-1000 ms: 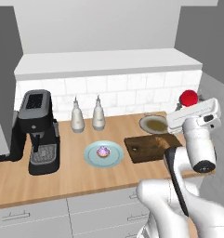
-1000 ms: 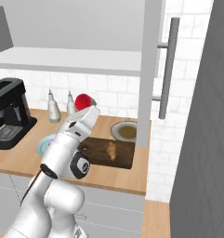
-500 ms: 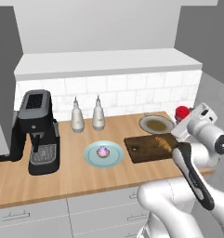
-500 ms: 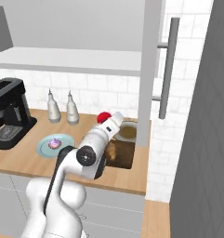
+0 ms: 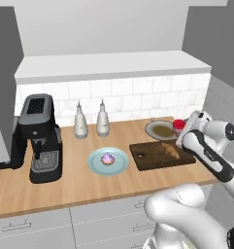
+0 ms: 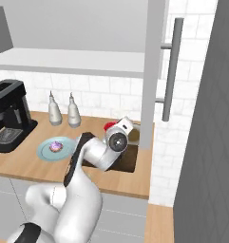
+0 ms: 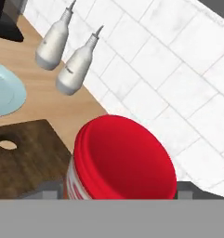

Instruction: From the different types of pastries on the counter, select a croissant and place it on the cutting board. Then retrieve a jar of jam from the cabinet and place it alongside the croissant on the cutting board.

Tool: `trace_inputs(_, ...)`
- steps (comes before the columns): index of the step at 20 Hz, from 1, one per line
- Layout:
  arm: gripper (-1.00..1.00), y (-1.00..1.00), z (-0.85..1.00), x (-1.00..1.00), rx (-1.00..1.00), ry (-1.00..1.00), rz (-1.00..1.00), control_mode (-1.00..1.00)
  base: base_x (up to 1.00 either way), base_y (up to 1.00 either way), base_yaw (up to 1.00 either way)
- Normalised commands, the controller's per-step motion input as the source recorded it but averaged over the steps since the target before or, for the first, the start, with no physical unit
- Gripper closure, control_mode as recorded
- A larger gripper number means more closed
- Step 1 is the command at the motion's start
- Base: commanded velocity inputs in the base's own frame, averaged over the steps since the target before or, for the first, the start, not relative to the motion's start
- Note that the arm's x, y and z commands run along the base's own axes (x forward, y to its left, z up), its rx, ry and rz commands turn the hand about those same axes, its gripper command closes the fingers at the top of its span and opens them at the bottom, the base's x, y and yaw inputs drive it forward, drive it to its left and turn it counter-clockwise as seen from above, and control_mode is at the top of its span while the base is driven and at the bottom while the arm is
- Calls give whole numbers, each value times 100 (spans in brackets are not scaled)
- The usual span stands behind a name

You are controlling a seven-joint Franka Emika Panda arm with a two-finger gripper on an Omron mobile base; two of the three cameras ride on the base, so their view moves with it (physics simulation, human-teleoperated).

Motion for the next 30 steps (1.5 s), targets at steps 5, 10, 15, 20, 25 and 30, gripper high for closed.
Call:
trace_inputs(5,100,-1,-53,39,1,30,36,-100,0,0,0)
trace_inputs(10,100,-8,-67,64,24,23,48,-100,0,0,0)
trace_inputs(15,100,11,-38,30,9,18,28,-100,0,0,0)
trace_inputs(20,100,24,-67,33,1,7,40,-100,0,0,0)
trace_inputs(25,100,59,-41,4,0,7,31,-100,0,0,0)
trace_inputs(30,100,41,-30,-32,0,10,17,-100,0,0,0)
